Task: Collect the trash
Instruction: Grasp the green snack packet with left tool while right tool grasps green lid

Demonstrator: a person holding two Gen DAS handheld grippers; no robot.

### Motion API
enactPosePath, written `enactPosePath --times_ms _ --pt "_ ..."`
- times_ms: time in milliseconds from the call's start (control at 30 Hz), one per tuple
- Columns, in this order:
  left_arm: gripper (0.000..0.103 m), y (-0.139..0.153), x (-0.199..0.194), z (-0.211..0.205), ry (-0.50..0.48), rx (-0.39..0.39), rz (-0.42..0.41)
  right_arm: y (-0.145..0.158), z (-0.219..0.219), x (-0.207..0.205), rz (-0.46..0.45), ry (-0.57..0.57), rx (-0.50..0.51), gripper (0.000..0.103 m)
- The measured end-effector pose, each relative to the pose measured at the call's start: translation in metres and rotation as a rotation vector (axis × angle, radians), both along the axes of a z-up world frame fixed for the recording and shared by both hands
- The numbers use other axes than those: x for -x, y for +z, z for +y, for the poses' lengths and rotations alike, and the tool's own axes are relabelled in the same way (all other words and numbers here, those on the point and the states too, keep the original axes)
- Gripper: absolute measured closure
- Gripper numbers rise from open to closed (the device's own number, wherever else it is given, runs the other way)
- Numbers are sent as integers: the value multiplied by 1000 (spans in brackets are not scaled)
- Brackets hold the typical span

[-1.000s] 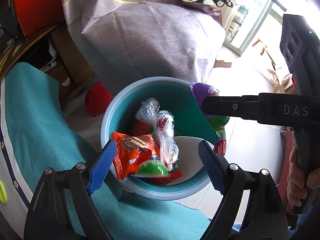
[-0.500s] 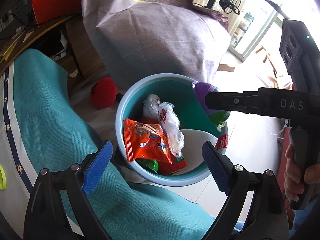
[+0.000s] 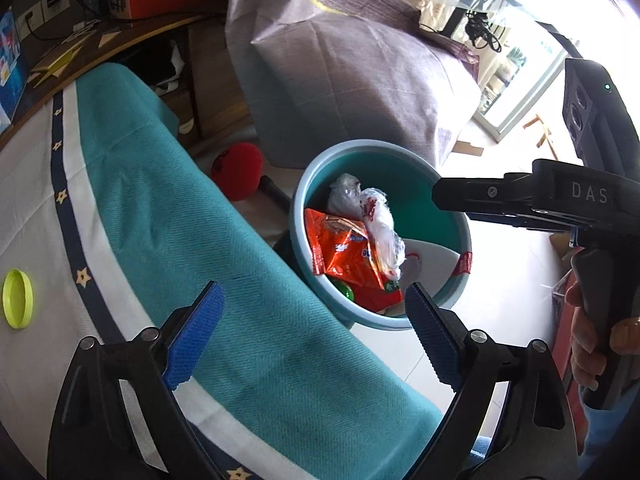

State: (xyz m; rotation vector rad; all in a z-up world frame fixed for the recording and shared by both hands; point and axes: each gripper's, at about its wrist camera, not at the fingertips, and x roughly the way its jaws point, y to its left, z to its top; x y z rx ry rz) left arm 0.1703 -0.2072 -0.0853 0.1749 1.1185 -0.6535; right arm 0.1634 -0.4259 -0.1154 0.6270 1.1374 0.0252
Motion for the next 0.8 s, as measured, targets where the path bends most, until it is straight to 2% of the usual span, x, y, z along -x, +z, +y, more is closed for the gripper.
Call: enactPosePath --times_ms 333,567,800 --pt "11 8 -1 107 169 29 -4 18 102 -28 -1 164 35 27" --pt "10 12 -2 210 319 43 -20 30 190 -53 -6 299 77 27" --pt "10 8 -10 314 476 25 -52 28 273 -77 14 414 112 27"
